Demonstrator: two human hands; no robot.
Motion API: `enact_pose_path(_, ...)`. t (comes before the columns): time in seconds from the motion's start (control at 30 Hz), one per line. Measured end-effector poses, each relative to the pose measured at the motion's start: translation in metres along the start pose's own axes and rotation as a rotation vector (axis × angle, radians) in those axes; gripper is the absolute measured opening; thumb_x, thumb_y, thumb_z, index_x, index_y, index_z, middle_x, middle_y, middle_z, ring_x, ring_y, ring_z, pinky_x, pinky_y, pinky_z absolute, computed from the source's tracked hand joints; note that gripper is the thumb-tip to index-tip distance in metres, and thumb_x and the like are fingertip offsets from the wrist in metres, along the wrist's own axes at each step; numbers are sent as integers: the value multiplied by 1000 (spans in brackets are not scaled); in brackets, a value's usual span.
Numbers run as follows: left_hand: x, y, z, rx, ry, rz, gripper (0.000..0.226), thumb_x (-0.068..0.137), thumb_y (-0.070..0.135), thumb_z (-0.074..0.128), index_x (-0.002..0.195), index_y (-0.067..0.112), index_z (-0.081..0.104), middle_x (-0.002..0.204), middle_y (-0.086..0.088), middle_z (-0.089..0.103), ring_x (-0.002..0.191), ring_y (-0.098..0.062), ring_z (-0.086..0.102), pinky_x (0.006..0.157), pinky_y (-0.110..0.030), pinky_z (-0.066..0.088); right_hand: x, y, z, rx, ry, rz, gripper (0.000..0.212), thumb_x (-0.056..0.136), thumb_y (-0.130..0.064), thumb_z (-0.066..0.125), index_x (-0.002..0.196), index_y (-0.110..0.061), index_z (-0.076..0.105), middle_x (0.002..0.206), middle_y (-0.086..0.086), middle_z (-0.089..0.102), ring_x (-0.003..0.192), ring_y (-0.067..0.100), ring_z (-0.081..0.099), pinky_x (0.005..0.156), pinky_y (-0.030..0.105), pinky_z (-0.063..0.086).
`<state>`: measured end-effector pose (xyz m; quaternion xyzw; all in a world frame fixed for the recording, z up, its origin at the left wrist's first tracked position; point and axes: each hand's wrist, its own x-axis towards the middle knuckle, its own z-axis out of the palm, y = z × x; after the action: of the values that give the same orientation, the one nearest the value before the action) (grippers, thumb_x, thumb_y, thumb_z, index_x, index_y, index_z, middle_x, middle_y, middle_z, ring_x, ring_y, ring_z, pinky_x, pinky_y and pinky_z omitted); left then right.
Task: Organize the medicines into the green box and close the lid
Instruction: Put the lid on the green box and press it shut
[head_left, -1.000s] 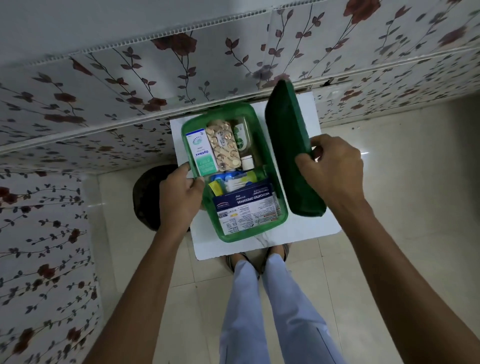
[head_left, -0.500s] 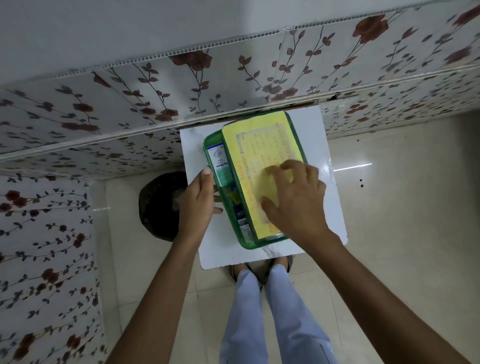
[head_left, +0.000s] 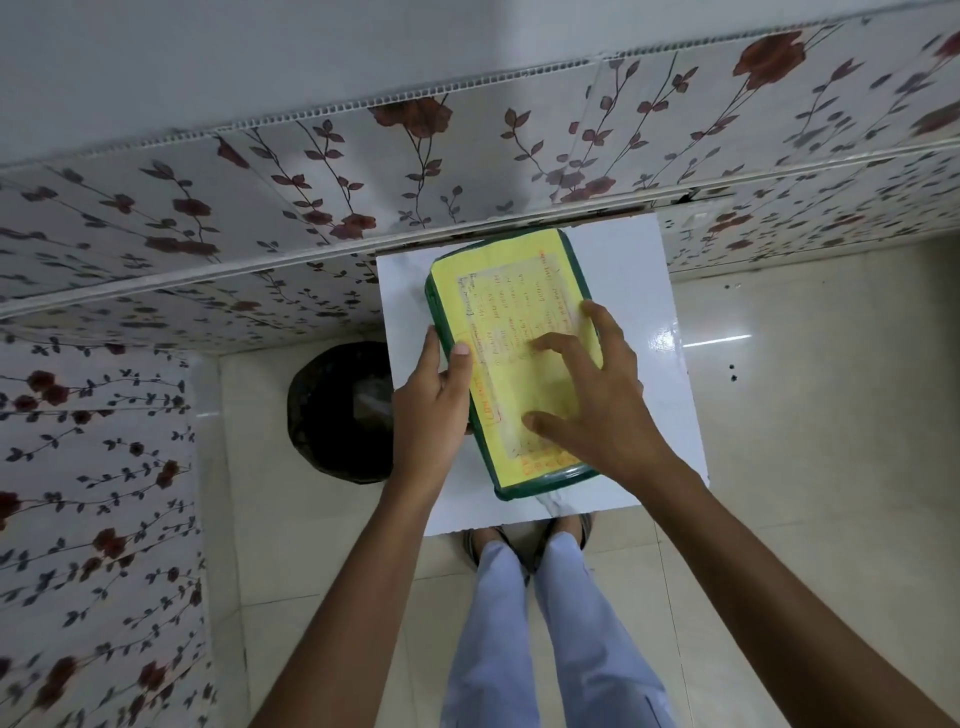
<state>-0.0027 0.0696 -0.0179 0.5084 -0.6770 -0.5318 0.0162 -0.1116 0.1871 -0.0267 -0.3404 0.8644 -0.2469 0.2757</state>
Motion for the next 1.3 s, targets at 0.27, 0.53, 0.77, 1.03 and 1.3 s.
enact_pose_path(0.27,-10,3,8,160,46,46,45,95,33,42,138,20,37,104,-6,71,84,-22,67,76,-42,56,-4,7,-1,57,-10,-73,73,61,-28,82,122,-30,43,153,3,11,138,27,18,102,54,40)
enact_pose_path(0.53,-26,0,13,93,97,41,46,94,28,46,138,18,38,118,-4,67,101,-20,65,86,-42,54,-10,16,-1,40,-22,-121,72,63,-28,80,123,-32,41,152,-2,9,136,26,23,93,43,51)
enact_pose_path(0.77,-15,-4,13,73,76,13,43,92,25,50,135,20,43,116,-4,67,93,-20,64,82,-36,55,-3,14,1,-2,-5,-108,62,74,-19,70,126,-32,38,154,0,9,134,27,31,81,35,55)
enact_pose_path(1.03,0,-7,8,80,28,-66,33,89,23,55,121,24,52,110,-16,58,98,-30,60,82,-50,55,27,7,-5,78,178,53,44,89,-9,50,129,-26,42,143,1,42,113,26,55,83,30,46)
enact_pose_path(1.3,10,1,3,66,-136,-10,29,85,23,61,114,24,59,93,1,61,96,-27,63,82,-51,55,17,21,-16,108,163,239,44,88,-13,55,127,-28,40,124,8,53,89,22,56,70,30,43)
